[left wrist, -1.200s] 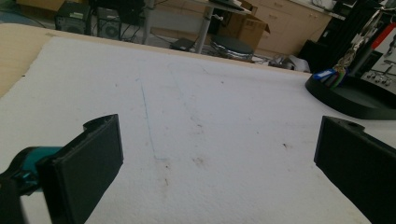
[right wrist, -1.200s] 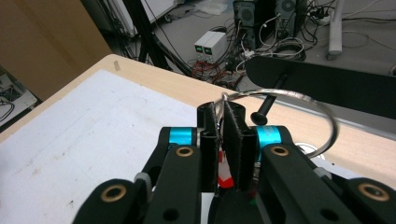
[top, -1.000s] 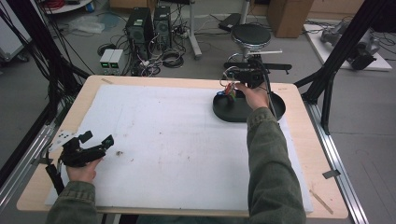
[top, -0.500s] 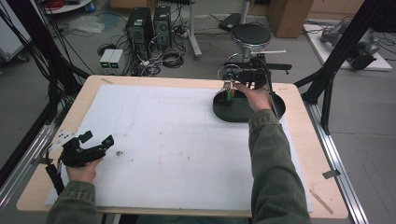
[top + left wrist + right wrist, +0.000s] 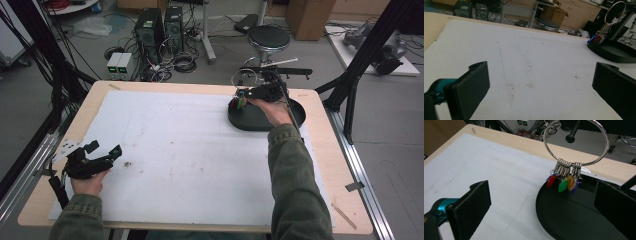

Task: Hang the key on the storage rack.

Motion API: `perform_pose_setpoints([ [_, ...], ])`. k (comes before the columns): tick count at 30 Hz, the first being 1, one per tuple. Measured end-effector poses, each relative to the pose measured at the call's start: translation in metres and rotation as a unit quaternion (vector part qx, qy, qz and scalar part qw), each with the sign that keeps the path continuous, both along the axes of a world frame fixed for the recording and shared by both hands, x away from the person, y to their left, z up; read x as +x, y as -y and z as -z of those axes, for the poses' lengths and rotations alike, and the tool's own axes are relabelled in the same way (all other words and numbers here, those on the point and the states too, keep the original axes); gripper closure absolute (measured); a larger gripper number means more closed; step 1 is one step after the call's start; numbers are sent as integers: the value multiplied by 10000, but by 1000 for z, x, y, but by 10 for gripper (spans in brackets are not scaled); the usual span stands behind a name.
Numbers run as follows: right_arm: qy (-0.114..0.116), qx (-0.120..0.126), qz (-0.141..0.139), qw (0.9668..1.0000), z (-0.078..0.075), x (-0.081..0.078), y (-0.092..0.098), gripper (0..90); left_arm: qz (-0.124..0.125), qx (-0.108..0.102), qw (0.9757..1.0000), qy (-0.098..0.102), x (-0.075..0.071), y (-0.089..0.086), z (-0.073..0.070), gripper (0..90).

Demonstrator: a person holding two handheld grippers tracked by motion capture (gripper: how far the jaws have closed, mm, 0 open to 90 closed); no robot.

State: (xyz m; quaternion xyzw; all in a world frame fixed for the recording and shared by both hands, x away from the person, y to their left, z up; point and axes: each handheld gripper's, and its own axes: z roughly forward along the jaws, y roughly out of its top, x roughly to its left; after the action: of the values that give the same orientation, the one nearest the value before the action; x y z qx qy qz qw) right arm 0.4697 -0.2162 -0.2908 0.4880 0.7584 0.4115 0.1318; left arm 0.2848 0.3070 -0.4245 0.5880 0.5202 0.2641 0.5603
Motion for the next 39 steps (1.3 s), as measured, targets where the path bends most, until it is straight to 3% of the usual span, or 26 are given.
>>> perform_pose_setpoints([
  [3,85,208,60,9997,3,-7,6,4,0,-1,10000,7,0,0,0,17],
  [6,29,-11,43,10000,6,-13,7,5,21,-2,10000,7,0,1,0,17],
  [9,115,76,31,9999,6,-21,9,5,37,-17,10000,-8,0,1,0,17],
  [12,183,-19,77,9998,9,-27,14,5,31,-17,10000,0,-1,1,0,17],
  [22,237,124,143,9995,16,-49,31,5,24,-4,10000,-2,-2,1,0,17],
  [39,304,213,41,9993,38,-76,38,5,82,-20,10000,-40,-2,1,0,17],
])
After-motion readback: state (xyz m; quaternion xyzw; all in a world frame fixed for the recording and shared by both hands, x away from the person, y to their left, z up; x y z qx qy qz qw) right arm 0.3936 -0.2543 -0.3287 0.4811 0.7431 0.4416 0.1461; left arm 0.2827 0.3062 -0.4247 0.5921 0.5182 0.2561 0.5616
